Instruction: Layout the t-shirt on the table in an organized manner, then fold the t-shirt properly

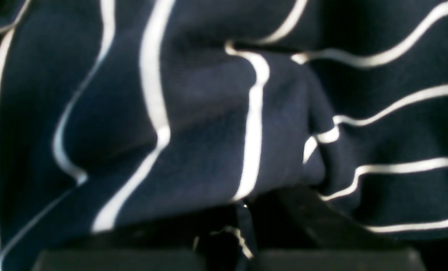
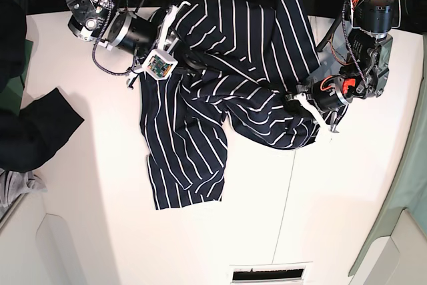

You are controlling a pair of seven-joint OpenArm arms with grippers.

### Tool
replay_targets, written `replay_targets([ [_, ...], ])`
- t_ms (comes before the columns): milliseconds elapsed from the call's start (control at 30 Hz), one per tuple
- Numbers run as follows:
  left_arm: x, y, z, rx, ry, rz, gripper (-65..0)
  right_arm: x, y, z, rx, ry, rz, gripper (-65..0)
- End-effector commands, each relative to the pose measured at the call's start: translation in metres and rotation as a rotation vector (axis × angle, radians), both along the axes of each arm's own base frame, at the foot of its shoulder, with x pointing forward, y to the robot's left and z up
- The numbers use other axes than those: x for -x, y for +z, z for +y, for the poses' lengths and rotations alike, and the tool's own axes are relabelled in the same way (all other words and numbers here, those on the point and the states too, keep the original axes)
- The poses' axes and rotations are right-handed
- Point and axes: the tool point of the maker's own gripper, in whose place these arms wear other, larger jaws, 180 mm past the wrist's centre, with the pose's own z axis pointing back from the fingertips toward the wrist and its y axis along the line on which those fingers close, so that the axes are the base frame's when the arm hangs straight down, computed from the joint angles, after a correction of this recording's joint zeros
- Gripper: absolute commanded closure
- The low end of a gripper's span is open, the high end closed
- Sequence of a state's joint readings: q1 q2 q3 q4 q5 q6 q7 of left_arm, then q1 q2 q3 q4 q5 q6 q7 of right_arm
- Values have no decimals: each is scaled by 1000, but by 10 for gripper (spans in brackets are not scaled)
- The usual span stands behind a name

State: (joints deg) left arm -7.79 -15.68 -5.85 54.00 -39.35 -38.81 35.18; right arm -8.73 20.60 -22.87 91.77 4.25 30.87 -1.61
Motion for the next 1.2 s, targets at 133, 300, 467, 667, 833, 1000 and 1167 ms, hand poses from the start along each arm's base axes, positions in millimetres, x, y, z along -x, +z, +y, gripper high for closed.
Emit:
replay_targets([
  [133, 0, -5, 15, -63, 13, 27, 0, -35, 41, 13, -150, -51, -60, -387],
  [300, 10, -11, 15, -63, 11, 46, 0, -81, 87, 31, -270, -119, -162, -386],
  [467, 17, -15, 15, -63, 11, 61, 0, -135, 125, 51, -330, -254, -239, -386],
  [667, 25, -18, 11, -53, -15, 63, 0, -190, 84, 102, -240, -272, -120, -386],
  [833, 25, -13, 5, -8, -22, 50, 0, -200, 16, 117, -92, -214, 20, -385],
  [1000, 25, -13, 5, -8, -22, 49, 0, -171, -24, 124, -8, -103, 99, -384],
  [1167, 23, -11, 4, 8, -13, 44, 0, -151, -35, 129, -7, -60, 134, -328],
])
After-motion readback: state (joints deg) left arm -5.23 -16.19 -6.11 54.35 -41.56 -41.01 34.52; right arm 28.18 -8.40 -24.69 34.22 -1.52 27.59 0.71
